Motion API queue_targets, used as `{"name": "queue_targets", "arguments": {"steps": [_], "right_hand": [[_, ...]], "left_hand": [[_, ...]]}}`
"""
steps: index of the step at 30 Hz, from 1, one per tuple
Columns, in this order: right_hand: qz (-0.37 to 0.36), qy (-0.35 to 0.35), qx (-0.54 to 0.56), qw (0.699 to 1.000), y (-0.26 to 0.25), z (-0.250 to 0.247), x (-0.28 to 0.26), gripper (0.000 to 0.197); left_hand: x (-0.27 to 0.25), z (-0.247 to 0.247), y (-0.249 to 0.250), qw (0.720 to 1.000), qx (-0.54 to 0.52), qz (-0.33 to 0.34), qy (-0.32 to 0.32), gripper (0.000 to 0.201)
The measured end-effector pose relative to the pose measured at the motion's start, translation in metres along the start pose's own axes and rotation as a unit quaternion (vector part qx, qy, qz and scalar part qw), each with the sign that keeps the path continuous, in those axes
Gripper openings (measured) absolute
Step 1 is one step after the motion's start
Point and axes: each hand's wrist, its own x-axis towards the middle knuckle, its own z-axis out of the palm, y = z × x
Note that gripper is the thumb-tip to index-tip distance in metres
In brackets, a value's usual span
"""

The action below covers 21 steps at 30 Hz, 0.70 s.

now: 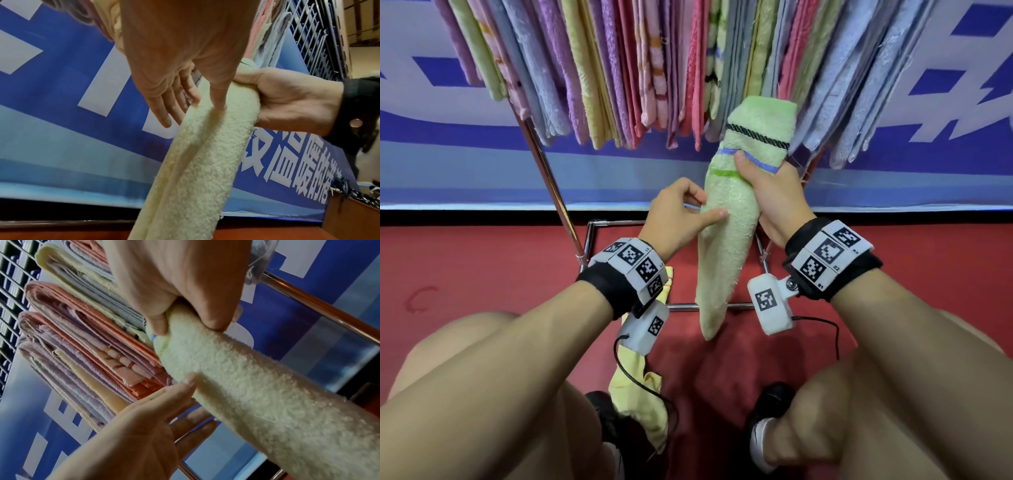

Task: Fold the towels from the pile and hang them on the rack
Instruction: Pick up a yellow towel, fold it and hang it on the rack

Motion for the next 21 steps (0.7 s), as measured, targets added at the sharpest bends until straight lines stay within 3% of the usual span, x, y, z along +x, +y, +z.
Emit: {"name": "queue_targets", "arguments": {"steps": [7, 13, 16, 18, 21], "right_hand": [[0.027, 0.005, 0.008, 1.0, -0.003, -0.003, 0.001, 0.01], [-0.025, 0.032, -0.058, 0.997, -0.01, -0.011, 0.009, 0.011], [-0.028, 0.02, -0.061, 0.998, -0.011, -0.012, 0.007, 0.009], [-0.019, 0.013, -0.056, 0.998, -0.014, -0.013, 0.006, 0.008], [0.036, 0.031, 0.0, 0.999, -0.012, -0.021, 0.011, 0.012]], "left_hand": [[0.002, 0.003, -0.001, 0.998, -0.053, -0.017, -0.026, 0.022], [0.009, -0.006, 0.007, 0.99, -0.132, -0.03, -0.028, 0.019], [0.009, -0.006, 0.004, 0.969, -0.199, -0.085, -0.122, 0.036], [0.005, -0.005, 0.004, 0.957, -0.188, -0.09, -0.201, 0.029], [-0.001, -0.003, 0.008, 0.96, -0.136, -0.056, -0.236, 0.021]]}}
